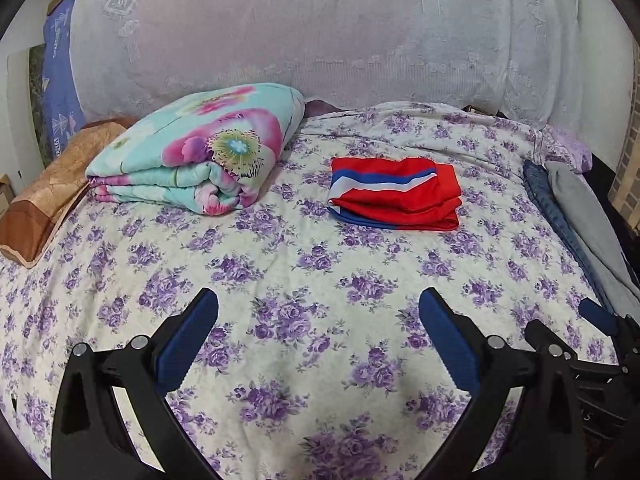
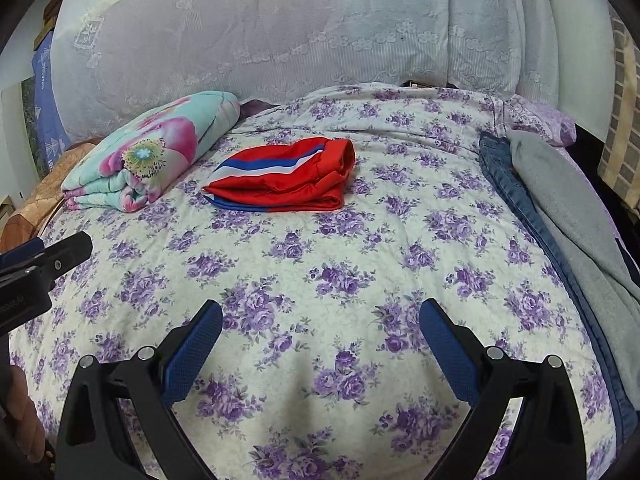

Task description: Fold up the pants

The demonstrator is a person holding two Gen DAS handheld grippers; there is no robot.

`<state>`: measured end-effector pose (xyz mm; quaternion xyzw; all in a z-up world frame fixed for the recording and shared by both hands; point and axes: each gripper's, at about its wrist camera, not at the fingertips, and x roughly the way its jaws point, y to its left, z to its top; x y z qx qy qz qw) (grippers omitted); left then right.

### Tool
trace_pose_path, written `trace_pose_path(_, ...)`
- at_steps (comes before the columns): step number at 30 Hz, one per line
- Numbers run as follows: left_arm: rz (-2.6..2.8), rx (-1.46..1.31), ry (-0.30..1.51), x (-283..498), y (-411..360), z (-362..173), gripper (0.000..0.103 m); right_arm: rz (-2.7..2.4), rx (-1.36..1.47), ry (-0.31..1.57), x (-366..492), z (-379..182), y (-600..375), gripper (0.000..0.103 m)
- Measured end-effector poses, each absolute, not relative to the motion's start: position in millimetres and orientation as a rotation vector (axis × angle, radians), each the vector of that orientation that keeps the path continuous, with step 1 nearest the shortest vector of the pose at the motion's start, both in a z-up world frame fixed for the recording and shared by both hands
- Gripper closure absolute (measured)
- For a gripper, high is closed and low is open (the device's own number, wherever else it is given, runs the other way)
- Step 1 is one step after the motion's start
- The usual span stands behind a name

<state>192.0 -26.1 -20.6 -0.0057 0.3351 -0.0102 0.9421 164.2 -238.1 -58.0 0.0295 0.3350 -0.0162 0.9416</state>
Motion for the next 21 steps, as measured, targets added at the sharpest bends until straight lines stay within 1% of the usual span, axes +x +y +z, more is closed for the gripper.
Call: trace_pose_path(21, -0.018, -0.039, 0.73, 198.7, -19.8, -29.5, 0.005, -0.035, 0.061, 0.682, 163.5, -57.6, -236.2, 0.004)
